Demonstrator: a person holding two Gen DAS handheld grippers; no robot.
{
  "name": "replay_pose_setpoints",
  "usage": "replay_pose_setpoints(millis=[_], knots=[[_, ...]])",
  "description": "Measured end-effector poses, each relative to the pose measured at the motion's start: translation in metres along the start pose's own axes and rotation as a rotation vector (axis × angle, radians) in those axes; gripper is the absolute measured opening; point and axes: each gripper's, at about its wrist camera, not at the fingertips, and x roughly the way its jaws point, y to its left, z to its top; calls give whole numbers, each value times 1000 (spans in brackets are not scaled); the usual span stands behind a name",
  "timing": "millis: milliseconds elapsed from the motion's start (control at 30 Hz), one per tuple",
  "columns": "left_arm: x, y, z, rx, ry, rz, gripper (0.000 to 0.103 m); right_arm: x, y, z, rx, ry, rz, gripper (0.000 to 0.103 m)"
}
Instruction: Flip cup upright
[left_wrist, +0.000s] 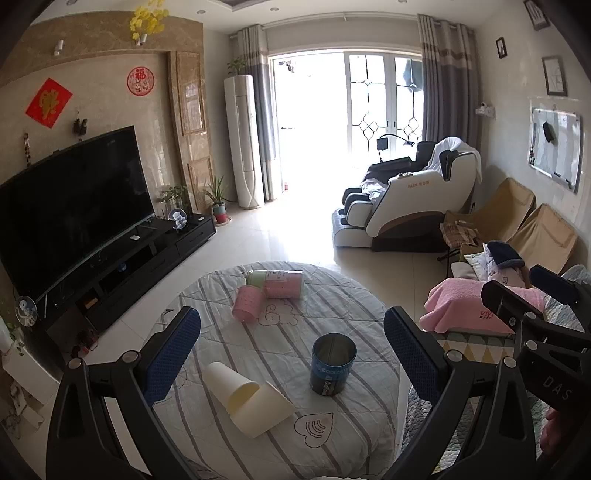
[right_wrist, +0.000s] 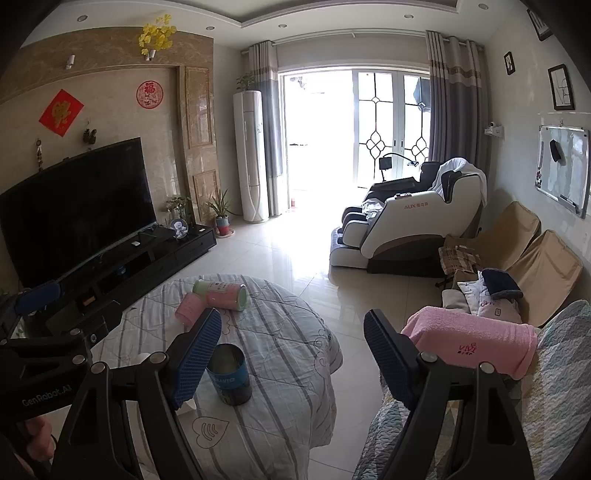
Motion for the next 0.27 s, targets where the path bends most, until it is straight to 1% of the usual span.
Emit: replay_pose_setpoints(millis=[267], knots=[[-1,1,0,-9,-11,6,101,3,-2,-2,-4,10,-7,81]])
